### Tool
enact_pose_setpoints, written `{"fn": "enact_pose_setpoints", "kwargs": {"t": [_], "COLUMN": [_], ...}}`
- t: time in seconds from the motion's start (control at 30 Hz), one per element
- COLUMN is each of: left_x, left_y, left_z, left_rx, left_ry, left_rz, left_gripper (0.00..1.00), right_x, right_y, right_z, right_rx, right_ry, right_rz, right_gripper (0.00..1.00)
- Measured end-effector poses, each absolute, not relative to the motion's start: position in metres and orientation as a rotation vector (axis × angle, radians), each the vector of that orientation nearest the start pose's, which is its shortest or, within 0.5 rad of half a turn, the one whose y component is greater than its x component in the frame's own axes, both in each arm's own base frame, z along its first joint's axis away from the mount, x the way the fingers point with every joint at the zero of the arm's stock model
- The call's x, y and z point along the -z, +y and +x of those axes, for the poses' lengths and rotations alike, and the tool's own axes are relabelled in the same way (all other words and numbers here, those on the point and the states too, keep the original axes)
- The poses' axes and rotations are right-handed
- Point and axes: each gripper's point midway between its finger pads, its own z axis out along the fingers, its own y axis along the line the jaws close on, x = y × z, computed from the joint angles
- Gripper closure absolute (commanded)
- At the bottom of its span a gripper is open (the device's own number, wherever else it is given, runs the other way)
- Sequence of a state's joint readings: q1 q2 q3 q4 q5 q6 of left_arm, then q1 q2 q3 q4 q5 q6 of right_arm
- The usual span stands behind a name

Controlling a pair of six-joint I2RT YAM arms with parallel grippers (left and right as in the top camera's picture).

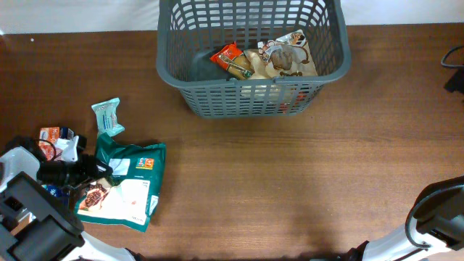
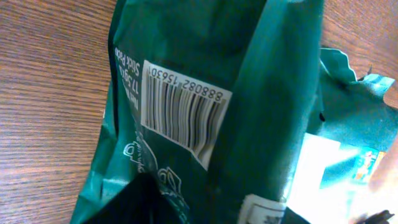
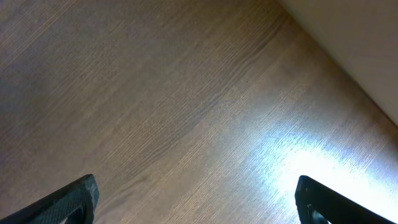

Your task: Pack container

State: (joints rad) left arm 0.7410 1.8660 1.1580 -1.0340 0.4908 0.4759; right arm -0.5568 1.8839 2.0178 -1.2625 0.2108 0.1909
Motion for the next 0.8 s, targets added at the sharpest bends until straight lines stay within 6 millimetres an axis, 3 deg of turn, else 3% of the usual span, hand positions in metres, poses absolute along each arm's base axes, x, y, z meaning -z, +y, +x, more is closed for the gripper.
{"fn": "enact_pose_setpoints", "kwargs": {"t": [0.03, 0.07, 0.6, 0.8], "left_x": [-0.03, -0.029, -0.032, -0.041], "left_y": [0.131, 0.131, 0.128, 0.115], "left_z": [0.264, 0.264, 0.267, 0.282], "left_rx": [0.748, 0.752, 0.787, 0.936], "left_ry": [2.873, 2.873, 2.85, 2.726], "left_rz": [-0.45, -0.448, -0.459, -0.448], "left_gripper": [0.8, 0.98, 0.98, 0.98], "right_x": [-0.238, -0.238, -0.238, -0.238], "right_y": [-0.263, -0.263, -0.263, -0.263], "right_z": [0.354, 0.354, 0.354, 0.354], "right_rx": [0.394, 0.394, 0.394, 0.394], "right_ry": [2.506, 2.507, 2.507, 2.506], "right_rz": [1.053, 1.053, 1.052, 1.054], "right_gripper": [0.01, 0.01, 0.01, 0.01]}}
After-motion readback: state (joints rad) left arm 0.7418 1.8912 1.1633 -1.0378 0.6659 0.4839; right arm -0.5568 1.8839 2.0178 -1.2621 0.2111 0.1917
